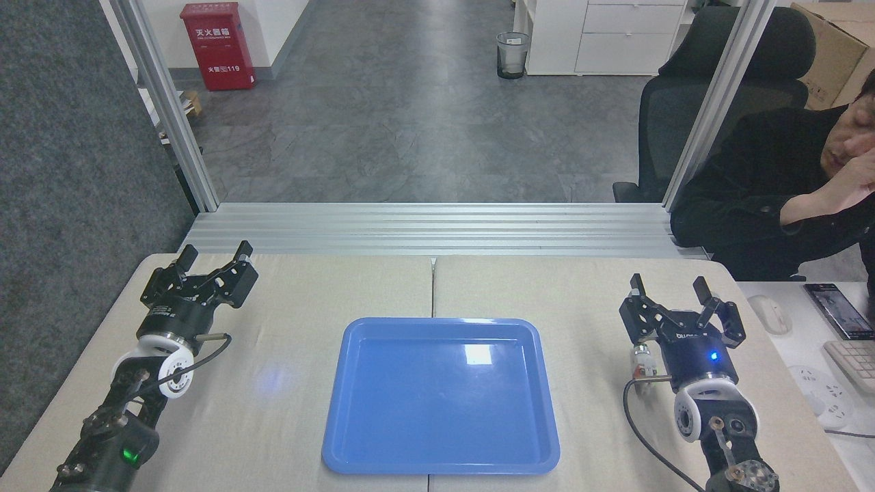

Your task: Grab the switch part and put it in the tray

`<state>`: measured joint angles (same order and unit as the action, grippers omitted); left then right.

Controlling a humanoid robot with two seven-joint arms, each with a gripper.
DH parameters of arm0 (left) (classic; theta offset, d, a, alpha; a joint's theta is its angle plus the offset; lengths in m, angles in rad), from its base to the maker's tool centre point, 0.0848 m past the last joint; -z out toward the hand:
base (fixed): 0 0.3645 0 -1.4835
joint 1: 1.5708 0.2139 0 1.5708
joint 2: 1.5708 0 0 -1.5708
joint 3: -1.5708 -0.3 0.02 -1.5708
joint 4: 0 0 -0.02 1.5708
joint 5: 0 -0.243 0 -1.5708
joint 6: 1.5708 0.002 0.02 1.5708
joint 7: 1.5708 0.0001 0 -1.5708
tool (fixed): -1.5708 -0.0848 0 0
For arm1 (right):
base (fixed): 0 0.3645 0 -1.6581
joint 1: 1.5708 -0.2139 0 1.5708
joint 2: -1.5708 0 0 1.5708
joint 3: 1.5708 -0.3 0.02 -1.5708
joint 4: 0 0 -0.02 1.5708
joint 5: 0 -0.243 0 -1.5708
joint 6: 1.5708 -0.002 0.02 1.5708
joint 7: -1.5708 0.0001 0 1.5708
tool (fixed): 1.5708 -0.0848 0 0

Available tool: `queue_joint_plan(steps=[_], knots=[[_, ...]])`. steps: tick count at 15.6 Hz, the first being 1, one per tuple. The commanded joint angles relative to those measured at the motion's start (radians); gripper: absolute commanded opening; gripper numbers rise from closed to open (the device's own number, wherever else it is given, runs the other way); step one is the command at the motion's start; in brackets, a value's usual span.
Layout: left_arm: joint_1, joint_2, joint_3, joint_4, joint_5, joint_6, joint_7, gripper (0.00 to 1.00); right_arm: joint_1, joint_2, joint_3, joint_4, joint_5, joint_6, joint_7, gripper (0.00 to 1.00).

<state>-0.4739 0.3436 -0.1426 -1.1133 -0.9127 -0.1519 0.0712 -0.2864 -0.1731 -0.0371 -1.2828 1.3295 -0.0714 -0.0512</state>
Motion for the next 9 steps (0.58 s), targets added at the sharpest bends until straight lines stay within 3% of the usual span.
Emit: queue_joint_plan(steps=[1,9], knots=[[0.000,0.000,0.000,0.001,0.000,0.000,-0.001,1.00,0.001,0.000,-0.001,-0.001,0.000,0.001,0.001,1.00],[0.000,0.000,0.000,0.000,0.000,0.000,-0.001,1.00,0.001,-0.002,-0.001,-0.001,-0.001,-0.001,0.001,1.00]])
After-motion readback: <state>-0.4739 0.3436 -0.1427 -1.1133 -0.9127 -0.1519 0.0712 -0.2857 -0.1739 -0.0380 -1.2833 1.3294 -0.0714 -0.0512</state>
